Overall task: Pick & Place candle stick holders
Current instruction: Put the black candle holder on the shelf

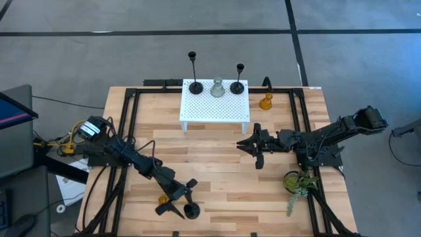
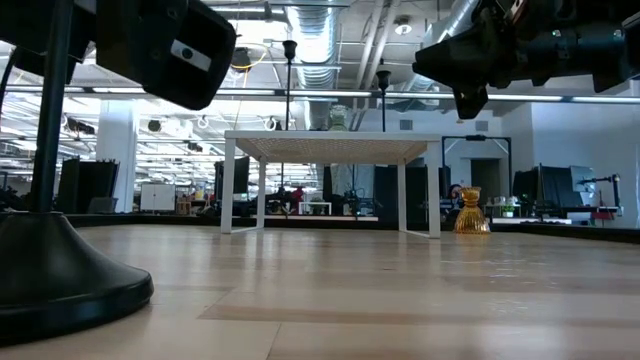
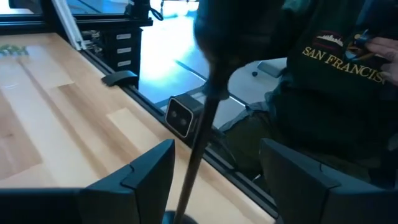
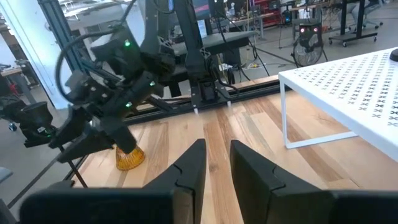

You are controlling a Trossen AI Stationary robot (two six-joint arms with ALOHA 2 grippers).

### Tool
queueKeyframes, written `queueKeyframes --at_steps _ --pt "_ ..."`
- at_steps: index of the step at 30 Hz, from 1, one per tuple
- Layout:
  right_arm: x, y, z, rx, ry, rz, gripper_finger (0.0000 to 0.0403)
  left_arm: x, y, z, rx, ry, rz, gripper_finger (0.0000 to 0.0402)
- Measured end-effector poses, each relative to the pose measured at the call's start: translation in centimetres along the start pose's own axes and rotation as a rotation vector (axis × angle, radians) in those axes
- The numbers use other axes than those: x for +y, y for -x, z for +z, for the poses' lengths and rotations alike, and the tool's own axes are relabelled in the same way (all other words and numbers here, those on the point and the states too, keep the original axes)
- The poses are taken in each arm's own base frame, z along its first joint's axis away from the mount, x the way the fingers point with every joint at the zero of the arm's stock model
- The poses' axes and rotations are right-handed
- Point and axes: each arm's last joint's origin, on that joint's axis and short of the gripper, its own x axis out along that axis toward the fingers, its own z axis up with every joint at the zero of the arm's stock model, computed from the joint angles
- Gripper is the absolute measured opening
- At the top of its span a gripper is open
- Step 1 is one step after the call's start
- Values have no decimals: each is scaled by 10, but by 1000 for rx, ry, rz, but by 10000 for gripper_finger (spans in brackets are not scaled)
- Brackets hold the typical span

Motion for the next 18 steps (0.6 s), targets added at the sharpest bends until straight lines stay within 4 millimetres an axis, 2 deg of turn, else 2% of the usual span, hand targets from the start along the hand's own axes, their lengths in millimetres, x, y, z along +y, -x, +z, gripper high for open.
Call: queueKeyframes --at_steps 9,18 --pt "0 0 0 0 0 0 65 -1 -7 -2 6 -5 -6 191" --pt "0 0 0 0 0 0 65 -1 -7 -1 1 -8 -7 87"
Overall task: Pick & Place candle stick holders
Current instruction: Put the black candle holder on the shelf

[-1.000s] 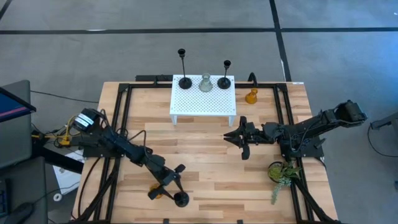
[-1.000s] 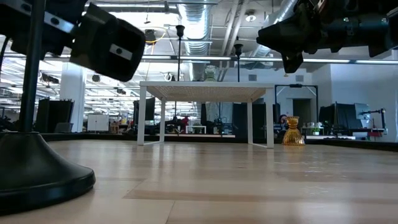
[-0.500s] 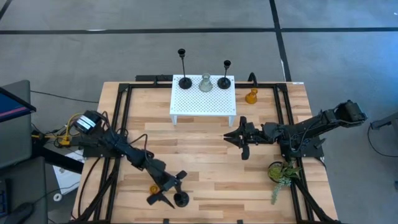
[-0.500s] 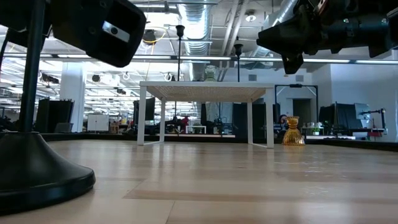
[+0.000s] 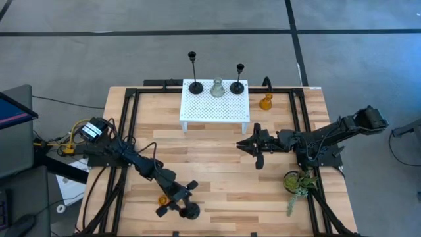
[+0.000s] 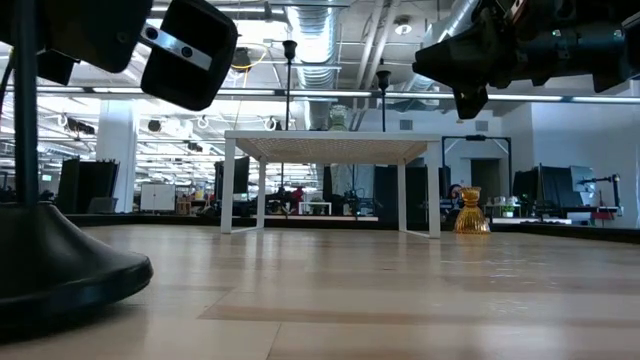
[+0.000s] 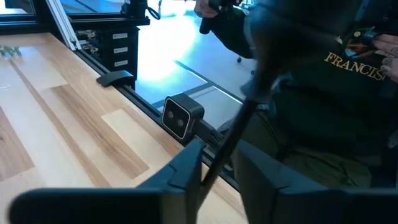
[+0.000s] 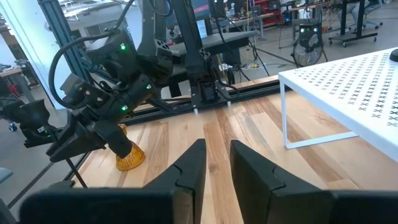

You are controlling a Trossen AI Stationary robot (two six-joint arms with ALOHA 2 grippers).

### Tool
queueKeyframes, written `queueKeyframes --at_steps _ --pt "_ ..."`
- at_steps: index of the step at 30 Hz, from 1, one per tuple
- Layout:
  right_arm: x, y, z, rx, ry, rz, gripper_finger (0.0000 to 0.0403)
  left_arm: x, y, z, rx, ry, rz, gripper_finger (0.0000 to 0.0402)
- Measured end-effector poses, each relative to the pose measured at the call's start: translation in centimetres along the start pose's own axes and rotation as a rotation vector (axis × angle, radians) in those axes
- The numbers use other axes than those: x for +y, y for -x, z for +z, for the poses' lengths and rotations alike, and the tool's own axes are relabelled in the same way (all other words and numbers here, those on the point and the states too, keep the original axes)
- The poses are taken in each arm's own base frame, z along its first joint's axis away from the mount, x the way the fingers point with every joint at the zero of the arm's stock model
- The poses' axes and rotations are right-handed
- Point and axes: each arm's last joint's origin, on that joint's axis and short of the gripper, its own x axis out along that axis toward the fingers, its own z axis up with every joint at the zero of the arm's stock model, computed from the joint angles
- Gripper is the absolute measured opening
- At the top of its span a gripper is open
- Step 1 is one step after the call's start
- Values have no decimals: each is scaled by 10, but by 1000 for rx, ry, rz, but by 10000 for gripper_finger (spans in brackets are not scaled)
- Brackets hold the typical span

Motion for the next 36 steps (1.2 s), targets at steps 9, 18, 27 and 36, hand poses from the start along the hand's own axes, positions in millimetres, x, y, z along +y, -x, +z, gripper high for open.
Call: queueKeyframes --at_steps 9,18,27,36 --pt "0 0 0 0 0 0 65 0 1 1 -3 0 7 14" --pt "0 0 -2 16 3 -4 65 8 3 1 4 52 92 16" --pt "-1 0 -2 23 13 -5 65 29 12 0 2 177 167 17" --pt "-5 0 -6 69 157 -25 65 51 40 18 -16 158 331 14"
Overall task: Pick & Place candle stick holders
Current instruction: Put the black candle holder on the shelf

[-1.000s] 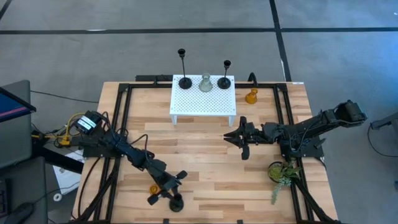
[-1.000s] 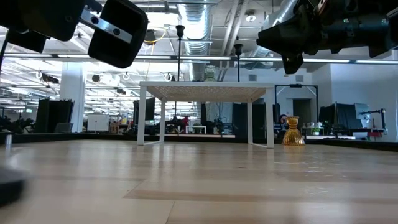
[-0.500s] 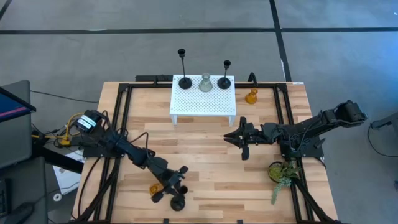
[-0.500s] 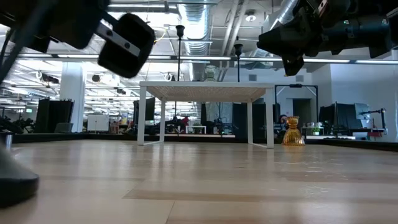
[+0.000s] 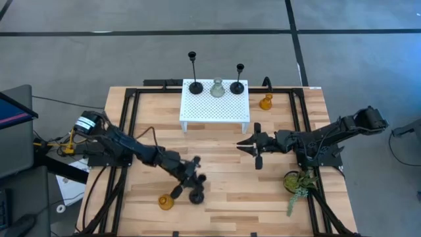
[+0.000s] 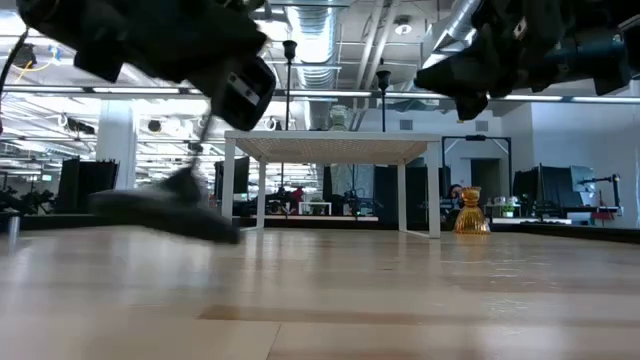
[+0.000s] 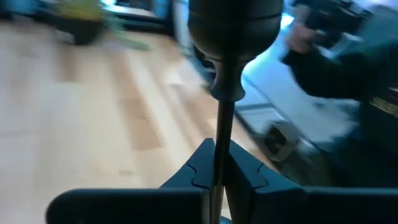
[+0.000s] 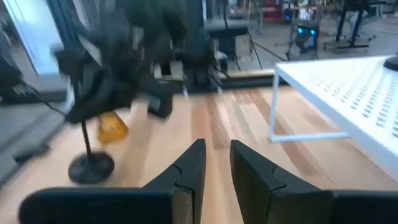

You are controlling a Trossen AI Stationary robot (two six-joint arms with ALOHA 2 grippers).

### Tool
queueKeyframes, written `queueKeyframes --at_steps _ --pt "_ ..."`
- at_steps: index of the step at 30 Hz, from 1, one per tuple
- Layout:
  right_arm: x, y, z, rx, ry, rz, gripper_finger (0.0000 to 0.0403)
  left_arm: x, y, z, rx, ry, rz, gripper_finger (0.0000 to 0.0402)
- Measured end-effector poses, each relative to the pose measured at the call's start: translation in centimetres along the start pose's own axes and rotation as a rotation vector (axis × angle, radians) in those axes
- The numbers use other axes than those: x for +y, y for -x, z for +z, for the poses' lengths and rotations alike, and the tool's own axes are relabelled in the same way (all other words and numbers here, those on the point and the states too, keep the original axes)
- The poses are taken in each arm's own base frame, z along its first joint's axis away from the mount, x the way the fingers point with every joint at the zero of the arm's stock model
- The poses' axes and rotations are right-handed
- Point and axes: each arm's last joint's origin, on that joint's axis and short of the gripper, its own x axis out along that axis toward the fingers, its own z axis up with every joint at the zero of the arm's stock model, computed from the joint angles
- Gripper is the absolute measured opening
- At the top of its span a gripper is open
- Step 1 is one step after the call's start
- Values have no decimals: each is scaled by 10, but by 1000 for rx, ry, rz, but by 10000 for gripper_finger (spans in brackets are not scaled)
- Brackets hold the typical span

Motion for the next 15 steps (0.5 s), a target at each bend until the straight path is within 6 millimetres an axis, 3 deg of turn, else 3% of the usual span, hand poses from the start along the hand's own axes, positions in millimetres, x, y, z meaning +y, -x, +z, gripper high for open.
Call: queueKeyframes --at_steps 7,15 --pt "-15 0 -17 181 22 -78 65 25 33 23 -3 20 295 13" --pt "-20 0 -18 200 -37 -110 65 36 62 49 -100 -17 372 13"
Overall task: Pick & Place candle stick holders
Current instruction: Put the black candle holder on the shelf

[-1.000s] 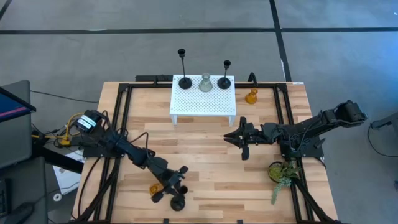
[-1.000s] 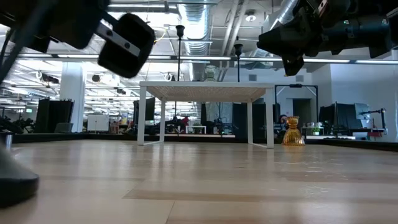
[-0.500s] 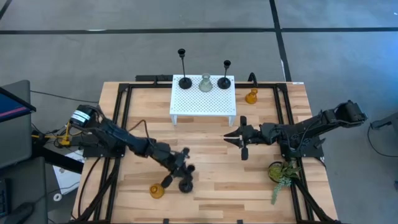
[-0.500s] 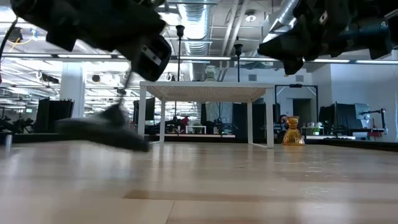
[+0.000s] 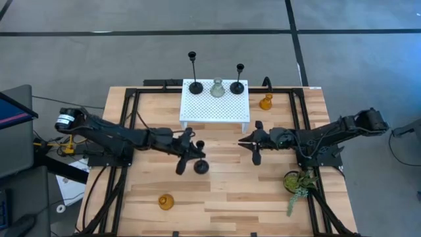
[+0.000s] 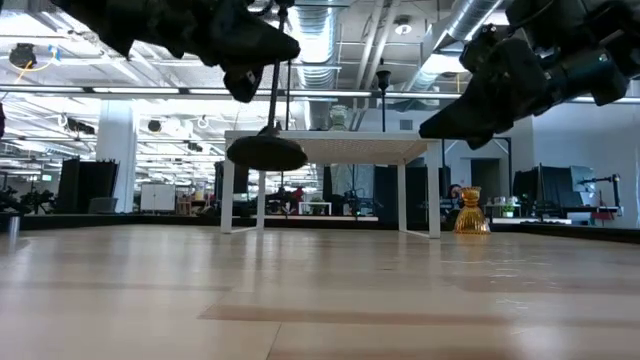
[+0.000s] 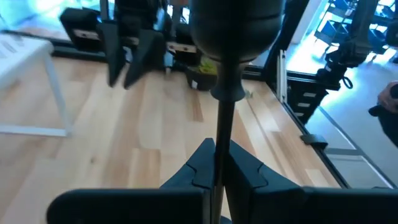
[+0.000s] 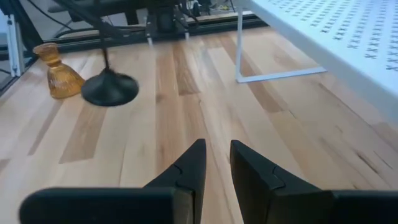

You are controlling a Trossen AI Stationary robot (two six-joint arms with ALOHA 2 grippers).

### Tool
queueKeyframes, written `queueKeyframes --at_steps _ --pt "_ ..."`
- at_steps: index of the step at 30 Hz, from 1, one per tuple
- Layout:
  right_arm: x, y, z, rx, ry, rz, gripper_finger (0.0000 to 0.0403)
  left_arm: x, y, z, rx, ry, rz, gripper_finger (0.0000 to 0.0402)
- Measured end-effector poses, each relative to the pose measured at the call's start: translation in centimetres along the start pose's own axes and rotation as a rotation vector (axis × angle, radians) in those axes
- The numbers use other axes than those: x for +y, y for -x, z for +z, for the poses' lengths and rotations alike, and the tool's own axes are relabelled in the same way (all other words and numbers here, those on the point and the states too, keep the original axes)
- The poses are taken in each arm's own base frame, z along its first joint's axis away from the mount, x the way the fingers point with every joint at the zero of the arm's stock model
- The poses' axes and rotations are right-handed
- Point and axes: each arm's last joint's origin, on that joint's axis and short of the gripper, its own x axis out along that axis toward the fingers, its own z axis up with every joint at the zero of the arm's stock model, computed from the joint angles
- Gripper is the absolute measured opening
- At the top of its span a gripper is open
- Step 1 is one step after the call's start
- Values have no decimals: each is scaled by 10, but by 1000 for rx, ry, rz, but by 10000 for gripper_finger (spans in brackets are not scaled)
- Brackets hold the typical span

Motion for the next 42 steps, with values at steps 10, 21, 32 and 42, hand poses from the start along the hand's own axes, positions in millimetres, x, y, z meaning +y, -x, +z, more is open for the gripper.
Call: queueKeyframes --at_steps 10,21,32,42 --pt "-7 15 6 12 -11 -25 65 16 -5 40 -5 -126 75 13" --pt "-21 50 4 89 -139 -218 65 41 -3 100 1 -282 193 14" --pt "-25 79 -9 135 -227 -431 65 91 3 137 -67 -294 335 14" --pt "-23 86 -8 124 -172 -420 65 151 -14 138 -39 -136 359 14"
